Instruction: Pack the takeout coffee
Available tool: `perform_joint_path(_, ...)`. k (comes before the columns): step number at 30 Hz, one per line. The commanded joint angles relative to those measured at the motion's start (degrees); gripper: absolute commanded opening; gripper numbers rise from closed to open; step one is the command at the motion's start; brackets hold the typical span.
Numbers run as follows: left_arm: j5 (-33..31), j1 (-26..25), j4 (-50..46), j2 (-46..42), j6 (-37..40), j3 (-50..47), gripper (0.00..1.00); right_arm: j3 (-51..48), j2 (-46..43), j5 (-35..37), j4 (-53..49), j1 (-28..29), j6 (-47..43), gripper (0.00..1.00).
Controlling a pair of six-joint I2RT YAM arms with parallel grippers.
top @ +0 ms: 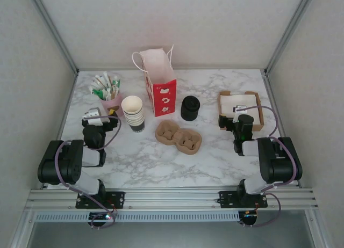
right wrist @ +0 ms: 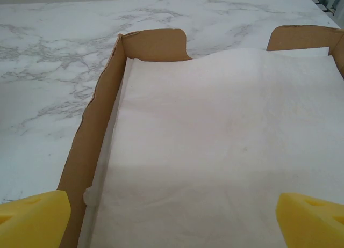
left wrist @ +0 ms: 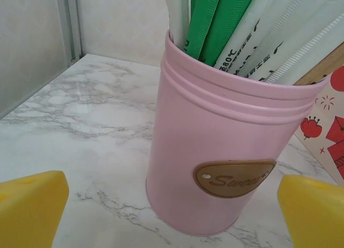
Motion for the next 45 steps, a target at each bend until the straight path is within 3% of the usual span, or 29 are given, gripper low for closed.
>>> perform_joint_path(1,-1.3,-0.4,0.0,0.5,-0.7,1.0,1.0,1.2,0.4,-0.7,0.1,-0.3,-0.2,0.99)
perform_joint_path(29,0.7,-0.5,-1.8,-0.9,0.3,1.4,1.0,1.0,0.0,-1.2,0.2,-0.3,-0.5,0.99)
perform_joint_path(34,-1.4,-0.6,0.0,-5.0,-0.6,-1.3,0.99,0.6,-4.8,-1.3,-3.1,-0.1,-0.8,0.99)
perform_joint_path(36,-1.9,-0.6,-1.6,-7.3,-0.7,-1.5,1.0,1.9,-8.1,-0.1,-8.7,-0.1,0.2,0.99)
perform_joint_path(41,-4.4,-2.5,-8.5,-16.4,0.0,-1.4,1.0,4.8,-17.9,0.3,-19.7,0.2,1.6,0.99)
perform_joint_path(45,-7.1,-3.3,-19.0,-24.0,-4.3,1.1,0.99,6.3,-27.0,1.2,-28.1,0.3,3.9,0.99)
